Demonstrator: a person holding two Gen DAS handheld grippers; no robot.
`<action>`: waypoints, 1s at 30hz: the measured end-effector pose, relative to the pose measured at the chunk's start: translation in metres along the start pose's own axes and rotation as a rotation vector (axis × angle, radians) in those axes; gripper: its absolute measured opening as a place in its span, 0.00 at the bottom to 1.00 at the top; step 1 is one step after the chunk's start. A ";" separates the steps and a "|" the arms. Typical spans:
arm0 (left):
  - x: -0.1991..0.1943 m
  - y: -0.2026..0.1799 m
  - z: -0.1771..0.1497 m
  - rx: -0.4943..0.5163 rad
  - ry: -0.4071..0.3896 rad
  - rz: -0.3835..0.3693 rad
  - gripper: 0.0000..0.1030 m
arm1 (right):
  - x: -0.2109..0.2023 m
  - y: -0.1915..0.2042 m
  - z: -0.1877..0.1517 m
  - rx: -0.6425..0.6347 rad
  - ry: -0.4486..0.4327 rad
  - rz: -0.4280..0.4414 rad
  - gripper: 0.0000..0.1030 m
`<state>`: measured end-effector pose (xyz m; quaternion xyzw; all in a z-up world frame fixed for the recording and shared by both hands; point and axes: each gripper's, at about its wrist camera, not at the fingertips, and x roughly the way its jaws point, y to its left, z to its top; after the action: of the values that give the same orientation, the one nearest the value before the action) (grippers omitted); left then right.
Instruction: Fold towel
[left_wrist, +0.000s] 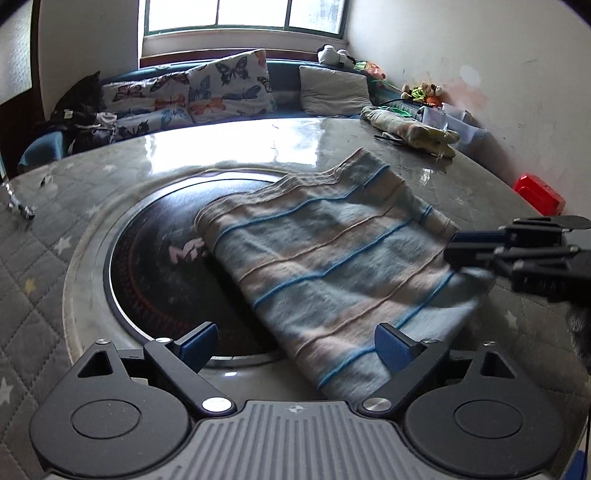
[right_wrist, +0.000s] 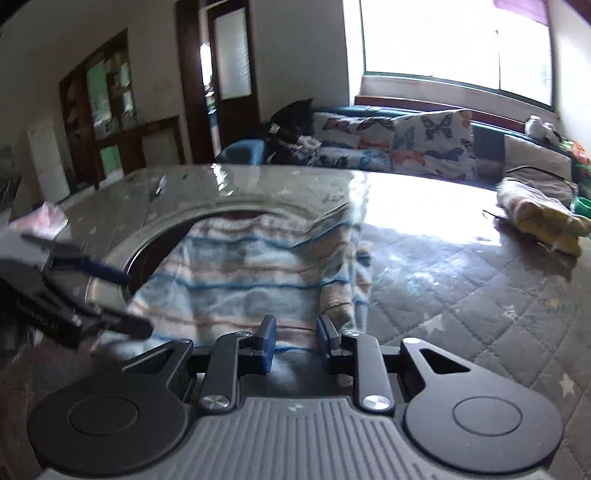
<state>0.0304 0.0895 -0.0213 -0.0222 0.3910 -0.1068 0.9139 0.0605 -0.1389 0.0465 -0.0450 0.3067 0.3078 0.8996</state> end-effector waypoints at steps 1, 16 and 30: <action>-0.001 0.002 0.000 -0.010 0.000 -0.003 0.90 | -0.002 -0.002 0.000 0.012 -0.011 -0.001 0.23; 0.001 -0.002 -0.006 0.024 0.010 -0.031 0.60 | 0.013 -0.037 -0.013 0.238 0.034 -0.015 0.26; -0.028 -0.005 -0.024 0.126 0.053 -0.119 0.42 | -0.026 -0.021 -0.041 0.238 0.081 0.026 0.26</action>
<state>-0.0066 0.0919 -0.0171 0.0151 0.4054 -0.1861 0.8949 0.0350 -0.1800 0.0265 0.0537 0.3775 0.2788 0.8814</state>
